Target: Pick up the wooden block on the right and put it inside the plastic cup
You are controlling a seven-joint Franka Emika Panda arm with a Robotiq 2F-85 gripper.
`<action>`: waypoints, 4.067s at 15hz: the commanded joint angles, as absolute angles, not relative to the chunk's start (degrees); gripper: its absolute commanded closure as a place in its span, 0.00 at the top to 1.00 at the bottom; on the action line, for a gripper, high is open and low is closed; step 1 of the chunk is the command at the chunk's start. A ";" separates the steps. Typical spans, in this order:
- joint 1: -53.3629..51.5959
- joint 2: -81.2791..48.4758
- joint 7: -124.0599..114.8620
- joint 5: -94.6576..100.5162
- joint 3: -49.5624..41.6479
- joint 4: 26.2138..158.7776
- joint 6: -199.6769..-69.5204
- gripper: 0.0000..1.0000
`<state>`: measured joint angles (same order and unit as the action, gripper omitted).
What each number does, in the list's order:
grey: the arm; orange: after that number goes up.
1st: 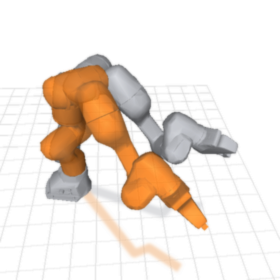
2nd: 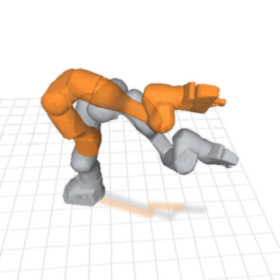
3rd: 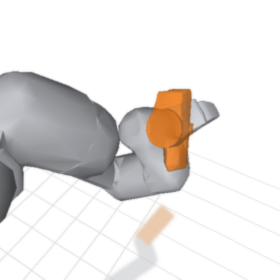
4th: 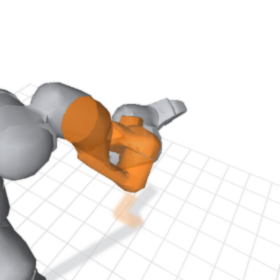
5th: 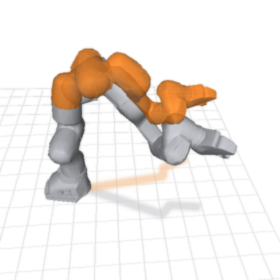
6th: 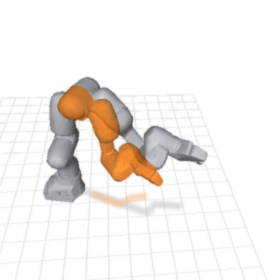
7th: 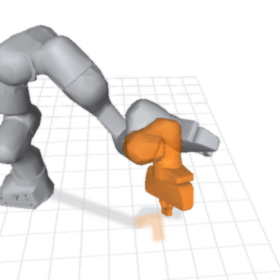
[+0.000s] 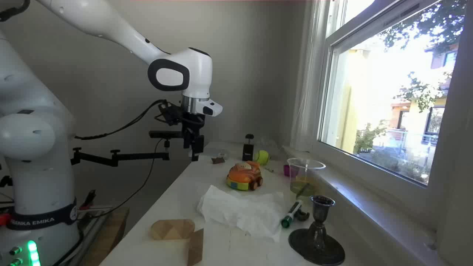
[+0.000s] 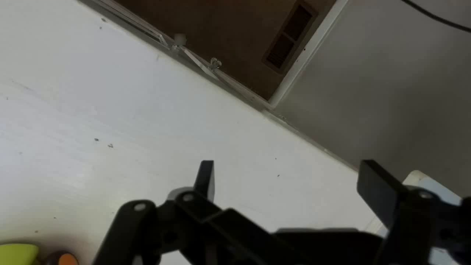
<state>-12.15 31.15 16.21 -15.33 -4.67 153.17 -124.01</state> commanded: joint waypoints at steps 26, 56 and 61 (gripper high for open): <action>15.77 33.64 -2.13 5.25 -6.23 150.73 -125.09 1.00; 18.86 33.94 20.33 10.20 -22.00 150.02 -118.01 1.00; 15.58 31.09 30.95 9.83 -24.55 151.18 -126.70 1.00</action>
